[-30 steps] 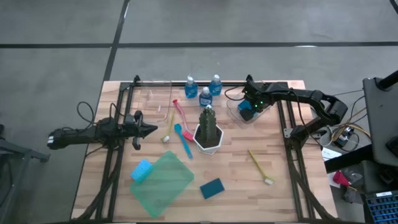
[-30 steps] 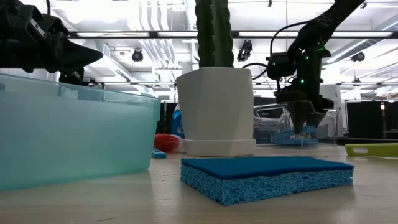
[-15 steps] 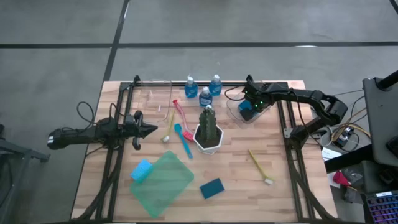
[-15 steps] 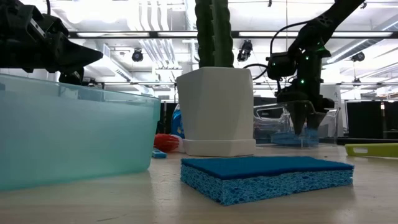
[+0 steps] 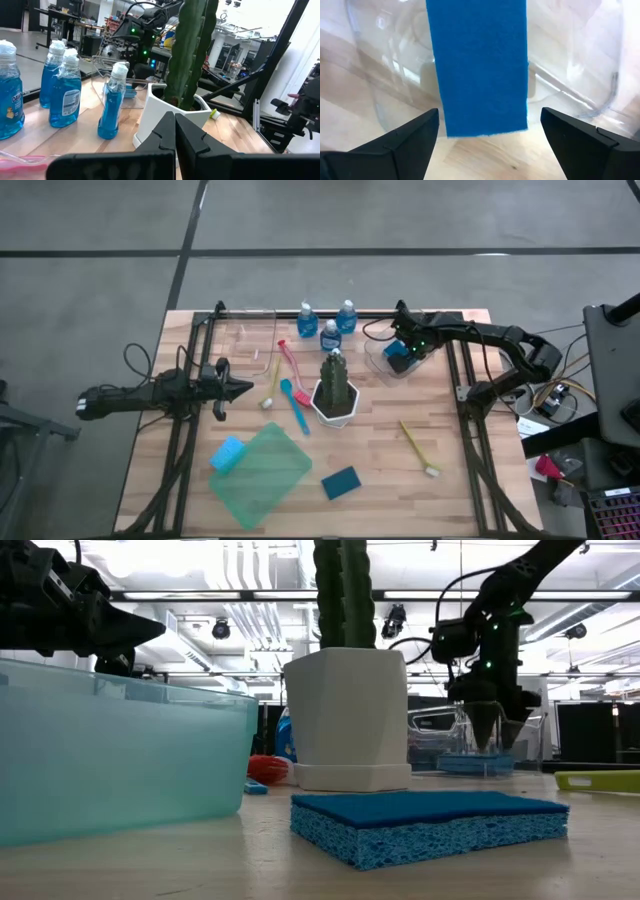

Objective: Pick & Place Kitchen Sink Supplies
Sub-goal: Put the blue sponge into the right transparent bin

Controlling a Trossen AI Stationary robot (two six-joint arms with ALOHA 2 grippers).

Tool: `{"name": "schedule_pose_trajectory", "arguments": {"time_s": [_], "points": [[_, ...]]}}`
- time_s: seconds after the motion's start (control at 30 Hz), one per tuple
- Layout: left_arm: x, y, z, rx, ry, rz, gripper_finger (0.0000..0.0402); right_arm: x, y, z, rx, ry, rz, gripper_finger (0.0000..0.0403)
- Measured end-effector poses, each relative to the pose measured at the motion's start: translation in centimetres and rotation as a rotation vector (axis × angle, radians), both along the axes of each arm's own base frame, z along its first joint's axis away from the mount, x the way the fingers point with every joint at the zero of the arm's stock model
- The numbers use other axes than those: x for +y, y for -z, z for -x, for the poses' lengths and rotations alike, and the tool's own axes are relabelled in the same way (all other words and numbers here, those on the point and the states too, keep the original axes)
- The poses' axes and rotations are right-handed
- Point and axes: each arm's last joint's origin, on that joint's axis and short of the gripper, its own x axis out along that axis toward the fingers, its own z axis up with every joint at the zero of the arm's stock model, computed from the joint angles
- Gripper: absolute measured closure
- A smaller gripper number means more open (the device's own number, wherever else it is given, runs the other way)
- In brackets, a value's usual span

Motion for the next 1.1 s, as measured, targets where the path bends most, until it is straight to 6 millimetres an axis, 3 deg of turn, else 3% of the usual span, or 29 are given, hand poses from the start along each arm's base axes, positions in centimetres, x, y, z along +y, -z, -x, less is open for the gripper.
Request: {"name": "schedule_pose_trajectory", "arguments": {"time_s": [0.23, 0.47, 0.87, 1.1], "points": [[0.0, 0.0, 0.0, 0.0, 0.0, 0.0, 0.0401, 0.5, -3.1, 0.4, -0.069, -0.011, 0.047, 0.0062], [0.0, 0.0, 0.0, 0.0, 0.0, 0.0, 0.0401, 2.6, -5.8, 1.4, -0.201, -0.079, -0.009, 0.0062], [0.0, 0.0, 0.0, 0.0, 0.0, 0.0, 0.0401, 8.8, -9.4, 1.9, -0.411, -0.24, -0.031, 0.0066], [0.0, 0.0, 0.0, 0.0, 0.0, 0.0, 0.0401, 13.2, -10.4, 1.5, -0.496, -0.469, -0.051, 0.0055]]}}
